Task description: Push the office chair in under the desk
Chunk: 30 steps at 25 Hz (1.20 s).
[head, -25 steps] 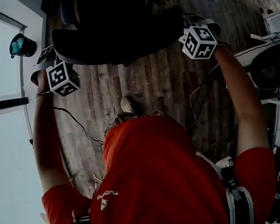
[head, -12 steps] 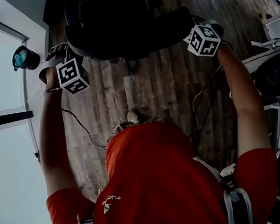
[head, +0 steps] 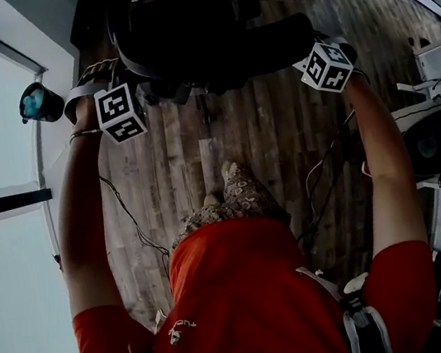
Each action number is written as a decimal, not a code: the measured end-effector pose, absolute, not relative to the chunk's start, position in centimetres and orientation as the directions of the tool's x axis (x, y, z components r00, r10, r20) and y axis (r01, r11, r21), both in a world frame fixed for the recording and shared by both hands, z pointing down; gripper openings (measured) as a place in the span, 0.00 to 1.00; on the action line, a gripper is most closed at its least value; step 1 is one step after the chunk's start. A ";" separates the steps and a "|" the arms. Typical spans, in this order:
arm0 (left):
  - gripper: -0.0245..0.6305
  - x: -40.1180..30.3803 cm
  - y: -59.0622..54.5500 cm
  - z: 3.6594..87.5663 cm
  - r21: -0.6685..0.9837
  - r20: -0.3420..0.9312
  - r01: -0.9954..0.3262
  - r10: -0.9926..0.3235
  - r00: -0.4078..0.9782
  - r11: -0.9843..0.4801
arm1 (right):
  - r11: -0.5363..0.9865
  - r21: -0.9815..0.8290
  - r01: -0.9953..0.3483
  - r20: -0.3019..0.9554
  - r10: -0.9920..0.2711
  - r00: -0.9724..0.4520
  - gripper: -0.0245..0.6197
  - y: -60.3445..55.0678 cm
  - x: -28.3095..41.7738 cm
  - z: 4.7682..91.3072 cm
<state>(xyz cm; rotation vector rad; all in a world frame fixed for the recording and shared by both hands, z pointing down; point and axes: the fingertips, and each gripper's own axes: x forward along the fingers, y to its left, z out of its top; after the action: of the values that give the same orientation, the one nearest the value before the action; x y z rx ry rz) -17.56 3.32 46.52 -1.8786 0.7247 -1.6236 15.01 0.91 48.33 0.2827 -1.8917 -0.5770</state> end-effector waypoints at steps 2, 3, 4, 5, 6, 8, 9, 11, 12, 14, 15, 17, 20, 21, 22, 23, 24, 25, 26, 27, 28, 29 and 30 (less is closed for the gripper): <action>0.19 -18.2 1.8 46.5 -0.708 0.696 -0.043 -0.707 0.121 -0.705 | 0.853 0.516 0.070 0.802 -0.453 -0.389 0.25 -0.6 14.4 48.4; 0.19 -18.5 1.0 46.5 -0.709 0.696 -0.042 -0.708 0.121 -0.704 | 0.854 0.516 0.070 0.802 -0.453 -0.388 0.25 -1.3 14.1 48.5; 0.19 -18.7 0.1 46.5 -0.710 0.694 -0.041 -0.709 0.121 -0.703 | 0.854 0.516 0.069 0.803 -0.454 -0.387 0.25 -2.1 13.9 48.5; 0.19 -19.0 -0.8 46.5 -0.711 0.693 -0.040 -0.710 0.122 -0.702 | 0.854 0.516 0.068 0.803 -0.455 -0.385 0.25 -2.9 13.7 48.5; 0.19 -19.4 -1.8 46.5 -0.712 0.693 -0.040 -0.711 0.121 -0.701 | 0.853 0.517 0.067 0.802 -0.456 -0.385 0.25 -3.8 13.3 48.4; 0.19 -20.2 -3.9 46.4 -0.711 0.695 -0.041 -0.710 0.115 -0.702 | 0.852 0.520 0.063 0.798 -0.459 -0.390 0.25 -5.6 12.6 48.3; 0.19 -20.6 -4.9 46.4 -0.710 0.696 -0.042 -0.709 0.113 -0.703 | 0.851 0.521 0.064 0.797 -0.459 -0.393 0.25 -6.5 12.2 48.3; 0.20 -21.3 -6.9 46.5 -0.709 0.697 -0.044 -0.708 0.113 -0.704 | 0.850 0.523 0.068 0.795 -0.457 -0.399 0.25 -8.5 11.4 48.3; 0.20 -21.6 -7.9 46.6 -0.708 0.698 -0.044 -0.707 0.113 -0.705 | 0.849 0.523 0.070 0.794 -0.456 -0.402 0.25 -9.5 11.1 48.4; 0.20 -22.2 -10.2 46.5 -0.707 0.698 -0.045 -0.707 0.117 -0.706 | 0.850 0.522 0.072 0.794 -0.454 -0.404 0.25 -11.7 10.4 48.2; 0.20 -22.5 -11.4 46.5 -0.708 0.697 -0.044 -0.707 0.119 -0.705 | 0.850 0.522 0.072 0.795 -0.454 -0.402 0.25 -12.8 10.1 48.2; 0.20 -23.3 -13.9 46.5 -0.707 0.698 -0.039 -0.705 0.124 -0.706 | 0.852 0.519 0.069 0.798 -0.454 -0.398 0.24 -15.0 9.4 48.1; 0.20 -24.7 -17.6 46.7 -0.704 0.701 -0.031 -0.701 0.129 -0.710 | 0.851 0.520 0.067 0.795 -0.455 -0.401 0.24 -18.0 7.9 48.2; 0.20 -25.2 -18.7 46.8 -0.703 0.702 -0.031 -0.700 0.130 -0.711 | 0.849 0.524 0.068 0.793 -0.457 -0.403 0.24 -19.0 7.5 48.2; 0.20 -25.5 -19.8 46.9 -0.701 0.704 -0.032 -0.698 0.130 -0.713 | 0.846 0.528 0.070 0.790 -0.459 -0.405 0.24 -19.9 7.1 48.3; 0.20 -25.8 -20.8 47.1 -0.697 0.708 -0.033 -0.695 0.129 -0.716 | 0.845 0.530 0.071 0.789 -0.461 -0.406 0.24 -20.7 6.9 48.4; 0.20 -25.9 -21.8 47.3 -0.693 0.712 -0.031 -0.690 0.129 -0.720 | 0.844 0.531 0.072 0.788 -0.462 -0.407 0.24 -21.5 6.8 48.4; 0.20 -25.9 -22.8 47.4 -0.689 0.716 -0.027 -0.686 0.129 -0.724 | 0.844 0.532 0.071 0.787 -0.462 -0.408 0.24 -22.4 6.8 48.5; 0.19 -25.8 -23.7 47.4 -0.687 0.718 -0.022 -0.684 0.129 -0.726 | 0.843 0.533 0.070 0.787 -0.463 -0.408 0.24 -23.4 6.9 48.5; 0.19 -25.6 -24.7 47.4 -0.687 0.719 -0.020 -0.683 0.129 -0.727 | 0.843 0.534 0.071 0.786 -0.464 -0.409 0.24 -24.3 7.1 48.6; 0.19 -25.3 -25.6 47.4 -0.687 0.719 -0.020 -0.683 0.129 -0.726 | 0.842 0.535 0.073 0.786 -0.464 -0.409 0.24 -25.3 7.3 48.6; 0.19 -25.0 -26.4 47.4 -0.686 0.719 -0.022 -0.683 0.129 -0.727 | 0.842 0.534 0.076 0.787 -0.463 -0.409 0.24 -26.2 7.6 48.6; 0.19 -24.8 -27.2 47.5 -0.684 0.721 -0.023 -0.681 0.129 -0.729 | 0.843 0.532 0.079 0.789 -0.460 -0.408 0.24 -27.1 7.8 48.6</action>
<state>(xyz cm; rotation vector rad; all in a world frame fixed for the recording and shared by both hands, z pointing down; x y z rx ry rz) -24.80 -27.16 47.49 -1.8900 0.6763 -1.6458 7.85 -27.09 48.64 0.2841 -1.9083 -0.6056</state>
